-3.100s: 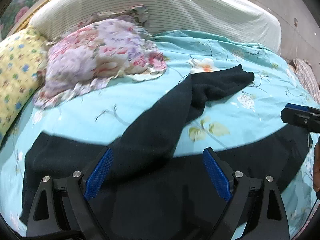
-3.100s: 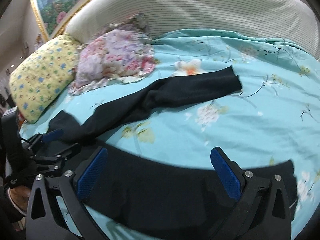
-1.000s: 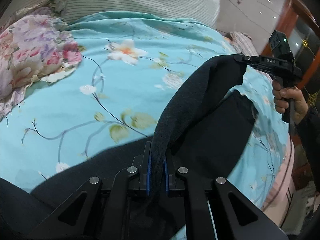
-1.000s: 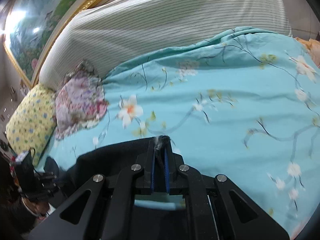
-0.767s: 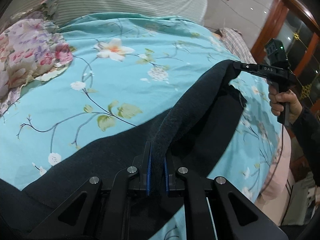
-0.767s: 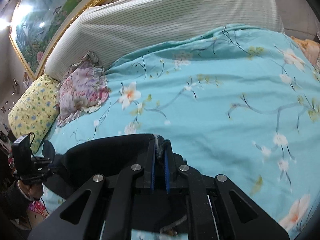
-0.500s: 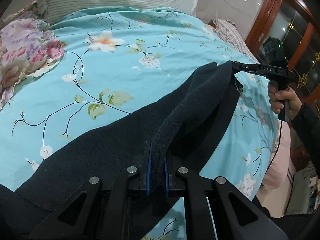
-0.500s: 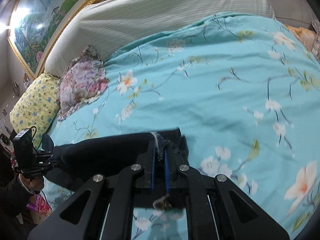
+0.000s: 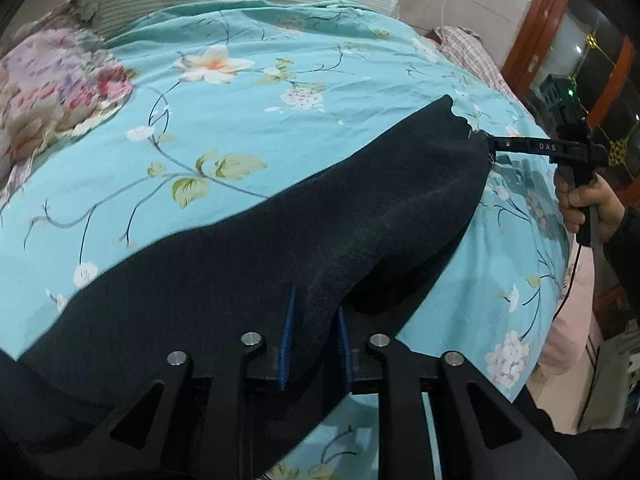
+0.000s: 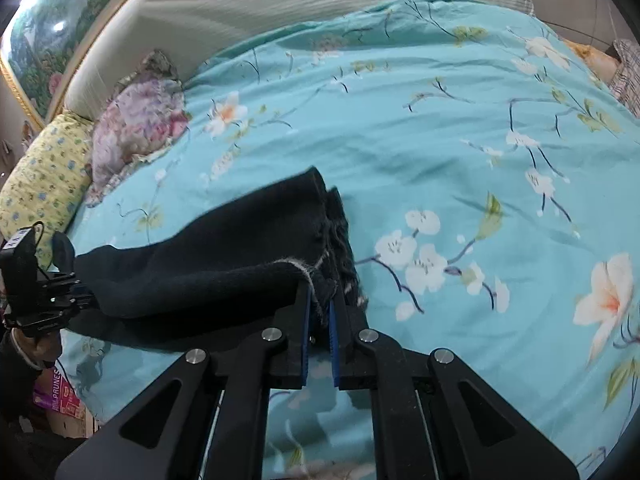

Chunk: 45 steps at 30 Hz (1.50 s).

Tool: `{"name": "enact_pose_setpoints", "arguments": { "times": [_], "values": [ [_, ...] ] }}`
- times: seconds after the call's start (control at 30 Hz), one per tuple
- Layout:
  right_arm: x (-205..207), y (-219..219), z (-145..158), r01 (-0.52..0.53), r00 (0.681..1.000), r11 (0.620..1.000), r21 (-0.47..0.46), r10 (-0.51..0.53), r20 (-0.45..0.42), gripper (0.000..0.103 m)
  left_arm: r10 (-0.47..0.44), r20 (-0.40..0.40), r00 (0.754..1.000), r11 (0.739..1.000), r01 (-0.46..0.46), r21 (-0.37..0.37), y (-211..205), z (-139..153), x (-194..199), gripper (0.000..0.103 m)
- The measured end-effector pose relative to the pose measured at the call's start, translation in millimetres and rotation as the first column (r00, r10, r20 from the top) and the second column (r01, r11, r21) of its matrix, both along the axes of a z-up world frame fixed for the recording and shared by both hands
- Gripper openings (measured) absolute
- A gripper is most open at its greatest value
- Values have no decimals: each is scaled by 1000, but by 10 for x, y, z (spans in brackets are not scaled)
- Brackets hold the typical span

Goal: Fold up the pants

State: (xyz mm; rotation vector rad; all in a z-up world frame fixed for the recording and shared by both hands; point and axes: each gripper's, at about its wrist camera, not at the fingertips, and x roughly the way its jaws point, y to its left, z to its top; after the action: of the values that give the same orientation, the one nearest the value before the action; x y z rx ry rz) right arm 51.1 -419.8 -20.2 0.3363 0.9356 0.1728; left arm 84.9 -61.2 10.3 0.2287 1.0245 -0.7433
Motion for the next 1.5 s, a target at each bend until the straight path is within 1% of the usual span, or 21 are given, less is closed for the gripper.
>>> {"name": "enact_pose_setpoints", "arguments": {
  "times": [0.03, 0.1, 0.17, 0.2, 0.27, 0.3, 0.33, 0.4, 0.5, 0.57, 0.7, 0.73, 0.83, 0.93, 1.0, 1.13, 1.2, 1.27, 1.33, 1.4, 1.5],
  "values": [
    [-20, -4, 4, 16, 1000, 1000, -7, -16, -6, 16, 9, 0, 1000, 1000, -9, -1, 25, 5, -24, 26],
    [-62, 4, 36, 50, 998, 998, -40, -51, -21, 24, 39, 0, 999, 999, -39, -11, 98, 26, -70, 37],
    [-107, 10, 89, 81, 996, 995, -61, -83, -27, 42, 76, -1, 997, 997, -76, -30, 205, 59, -120, 42],
    [-150, 7, 137, 94, 995, 994, -56, -95, -17, 47, 102, -6, 995, 994, -102, -41, 280, 78, -144, 47],
    [-236, 31, 229, 110, 994, 993, -38, -109, 20, 57, 149, -16, 989, 987, -150, -62, 425, 113, -186, 51],
    [-283, 54, 285, 113, 993, 993, -29, -111, 43, 59, 175, -23, 984, 982, -176, -72, 508, 126, -205, 54],
    [-311, 88, 336, 114, 992, 993, -23, -113, 59, 59, 206, -33, 978, 975, -208, -82, 607, 138, -219, 61],
    [-366, 197, 431, 102, 991, 995, 2, -102, 90, 59, 293, -60, 954, 951, -297, -82, 846, 144, -221, 69],
    [-369, 456, 503, 54, 992, 998, 34, -58, 113, 60, 390, -101, 915, 911, -400, -104, 1179, 161, -194, 69],
    [-345, 650, 520, 11, 993, 999, 48, -17, 120, 60, 463, -131, 877, 871, -477, -116, 1439, 185, -158, 69],
    [-243, 1160, 530, -104, 987, 991, 84, 93, 132, 60, 553, -152, 819, 809, -571, -137, 1817, 263, -86, 69],
    [-218, 1293, 533, -133, 983, 987, 84, 121, 134, 60, 566, -153, 810, 800, -584, -136, 1868, 276, -78, 69],
    [-144, 1658, 545, -219, 968, 972, 90, 205, 142, 60, 621, -163, 767, 760, -640, -117, 2033, 335, 11, 69],
    [-110, 1987, 542, -291, 950, 952, 98, 275, 150, 60, 649, -177, 740, 738, -669, -95, 2059, 371, 92, 69],
    [-69, 2223, 541, -339, 934, 935, 102, 321, 156, 60, 665, -181, 724, 723, -685, -83, 2053, 396, 166, 69],
    [24, 2714, 546, -437, 893, 894, 103, 416, 172, 60, 710, -211, 672, 678, -733, -52, 2100, 465, 340, 69],
    [89, 3002, 532, -500, 860, 861, 96, 480, 175, 60, 729, -241, 640, 651, -758, -43, 2151, 492, 470, 69],
    [158, 3268, 510, -553, 828, 830, 79, 535, 169, 60, 744, -260, 615, 632, -774, -24, 2178, 497, 585, 69],
    [241, 3517, 480, -597, 797, 800, 61, 582, 163, 60, 764, -262, 589, 616, -788, 25, 2205, 477, 753, 69],
    [338, 3737, 444, -632, 769, 774, 34, 621, 154, 60, 774, -267, 574, 609, -791, 63, 2218, 437, 848, 69],
    [485, 4022, 365, -666, 735, 744, -55, 667, 122, 60, 775, -261, 575, 617, -779, 113, 2193, 360, 936, 69]
  ]
}}
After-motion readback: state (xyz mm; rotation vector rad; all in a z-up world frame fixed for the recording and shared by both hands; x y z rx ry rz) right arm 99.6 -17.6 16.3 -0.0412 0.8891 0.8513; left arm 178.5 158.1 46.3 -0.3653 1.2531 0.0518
